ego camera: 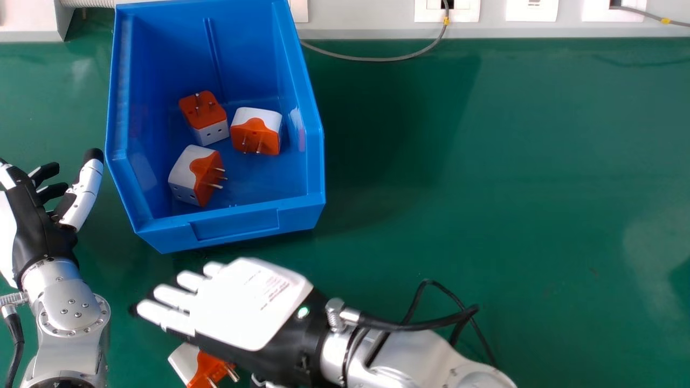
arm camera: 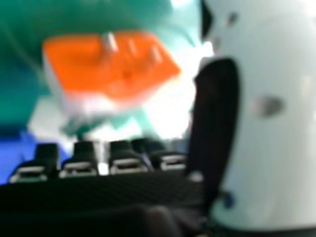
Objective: Pick all objects and put in blue box
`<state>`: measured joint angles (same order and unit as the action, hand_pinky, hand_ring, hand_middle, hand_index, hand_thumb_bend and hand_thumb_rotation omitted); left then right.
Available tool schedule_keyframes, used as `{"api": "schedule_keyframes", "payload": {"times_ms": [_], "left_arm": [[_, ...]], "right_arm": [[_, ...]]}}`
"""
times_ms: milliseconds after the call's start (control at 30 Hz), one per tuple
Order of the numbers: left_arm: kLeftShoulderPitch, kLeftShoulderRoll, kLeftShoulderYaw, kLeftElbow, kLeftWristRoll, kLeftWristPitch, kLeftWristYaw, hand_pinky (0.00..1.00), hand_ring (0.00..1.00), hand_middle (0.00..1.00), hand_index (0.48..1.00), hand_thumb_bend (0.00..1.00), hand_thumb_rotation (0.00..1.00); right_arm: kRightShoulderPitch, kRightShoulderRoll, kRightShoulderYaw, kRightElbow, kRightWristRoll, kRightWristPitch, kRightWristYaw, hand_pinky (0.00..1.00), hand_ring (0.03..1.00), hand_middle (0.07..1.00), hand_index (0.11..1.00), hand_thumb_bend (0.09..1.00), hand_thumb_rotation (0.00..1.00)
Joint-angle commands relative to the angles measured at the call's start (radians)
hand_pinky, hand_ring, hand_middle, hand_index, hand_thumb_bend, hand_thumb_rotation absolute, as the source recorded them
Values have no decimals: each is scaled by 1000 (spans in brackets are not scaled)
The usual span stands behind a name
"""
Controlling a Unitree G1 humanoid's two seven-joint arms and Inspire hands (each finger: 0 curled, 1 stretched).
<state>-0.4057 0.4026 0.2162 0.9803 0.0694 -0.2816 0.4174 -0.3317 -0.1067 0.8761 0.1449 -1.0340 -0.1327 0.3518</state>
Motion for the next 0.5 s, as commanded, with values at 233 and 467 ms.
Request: {"api": "schedule_keyframes", "payload": {"times_ms": [233,467], "left_arm": [[1,-6,-13,5,8,17,-8,603,750,818,870,636,548],[0,-7,-11,8,5,14,-9,602,749,817,870,636,548]], "right_arm": [[-125,48,72,154,-38,-14,17,1000,1000,1000,979,815,91],[-138,70,84,194,-33,-13,-1,986,1000,1000,949,701,98]]}}
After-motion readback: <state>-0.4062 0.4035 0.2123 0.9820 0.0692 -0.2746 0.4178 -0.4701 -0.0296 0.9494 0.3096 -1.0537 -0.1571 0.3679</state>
